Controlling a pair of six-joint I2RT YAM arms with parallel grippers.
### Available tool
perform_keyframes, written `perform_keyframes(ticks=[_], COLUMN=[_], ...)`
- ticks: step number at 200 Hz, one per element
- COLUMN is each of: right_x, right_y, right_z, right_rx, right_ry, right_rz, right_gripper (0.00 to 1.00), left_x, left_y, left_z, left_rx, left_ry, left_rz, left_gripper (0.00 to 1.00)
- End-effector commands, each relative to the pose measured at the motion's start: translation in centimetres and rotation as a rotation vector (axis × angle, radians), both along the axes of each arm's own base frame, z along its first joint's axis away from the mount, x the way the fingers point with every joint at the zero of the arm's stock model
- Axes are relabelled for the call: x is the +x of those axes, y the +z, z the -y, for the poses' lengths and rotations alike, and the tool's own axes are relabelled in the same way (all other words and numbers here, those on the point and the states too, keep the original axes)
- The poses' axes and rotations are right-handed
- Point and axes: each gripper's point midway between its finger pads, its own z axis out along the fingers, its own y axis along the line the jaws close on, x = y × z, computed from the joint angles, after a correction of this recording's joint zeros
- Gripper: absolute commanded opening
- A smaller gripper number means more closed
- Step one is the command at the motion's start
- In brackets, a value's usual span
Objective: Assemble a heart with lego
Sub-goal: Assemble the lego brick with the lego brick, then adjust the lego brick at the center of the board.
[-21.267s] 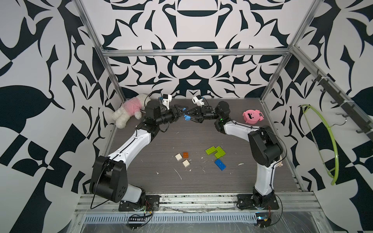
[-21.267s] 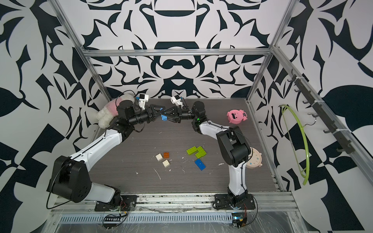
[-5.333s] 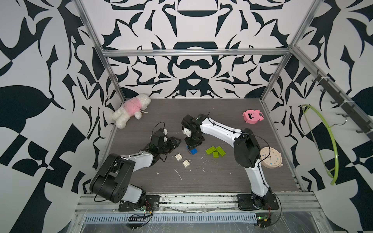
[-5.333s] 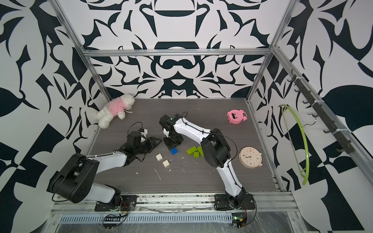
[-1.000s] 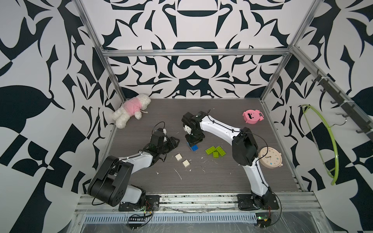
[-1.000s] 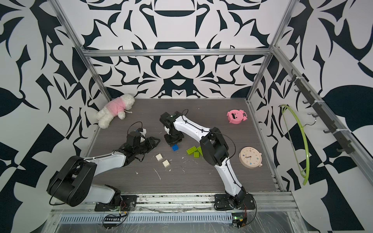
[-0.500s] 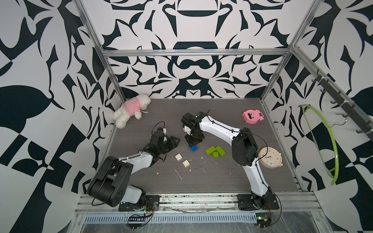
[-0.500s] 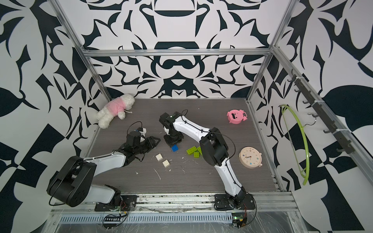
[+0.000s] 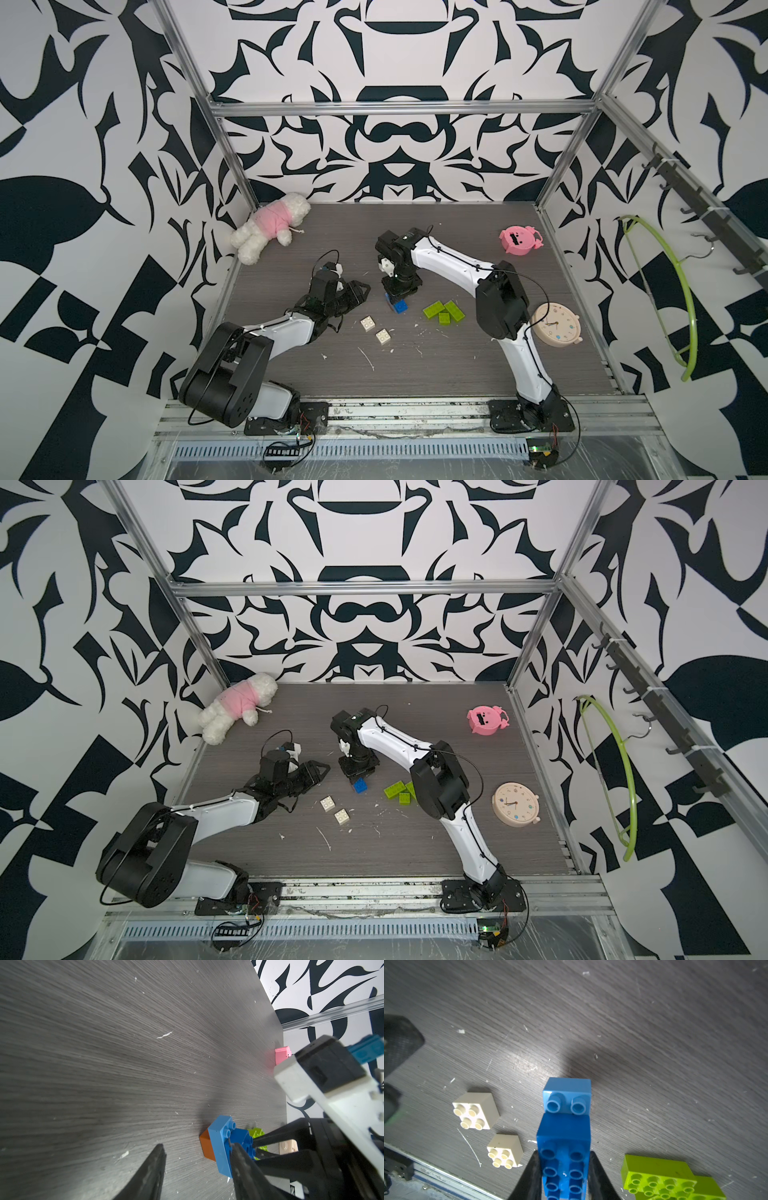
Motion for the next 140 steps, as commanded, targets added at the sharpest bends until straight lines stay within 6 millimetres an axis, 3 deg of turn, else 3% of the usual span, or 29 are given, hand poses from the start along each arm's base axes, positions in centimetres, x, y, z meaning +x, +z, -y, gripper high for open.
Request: perform_keyframes(ticks=[1, 35, 64, 78, 99, 118, 140], right_x=[-0.4, 0.6, 1.5, 2.1, 2.3, 2.0, 1.1], right_y=[0.6, 6.0, 7.5, 6.9, 4.3, 1.9, 0.4], right_z=[1.1, 0.4, 2.0, 3.6, 5.6, 6.0, 4.7], right_rx=[-0.065, 0.045, 0.121, 0.136, 0.090, 0.056, 0.079], right_ry=[0.004, -0.005, -0.065, -0.115, -0.145, -0.141, -0.123], right_rz=[-0.004, 0.116, 0.172, 0.185, 0.163, 0.140, 0.117], right_gripper=[0.46, 0.52, 0.52, 0.47, 0.35, 0.32, 0.30], left_x=[0.3, 0.6, 0.4, 0.3, 0.1, 0.1, 0.0], left_y=[0.6, 1.5, 2.5, 2.7, 2.4, 1.9, 1.1], left_z=[-0.1, 1.0, 2.3, 2.7, 3.2, 3.8, 5.0], left_rx=[0.015, -0.015, -0.061, -0.074, -0.082, -0.090, -0.094], left_ry=[-0.008, -0.051, -0.121, -0.140, -0.158, -0.176, -0.206], left_rz=[0.018, 0.021, 0.015, 0.010, -0.014, -0.042, -0.077], left_gripper=[0.56, 0.56, 0.55, 0.52, 0.44, 0.43, 0.42])
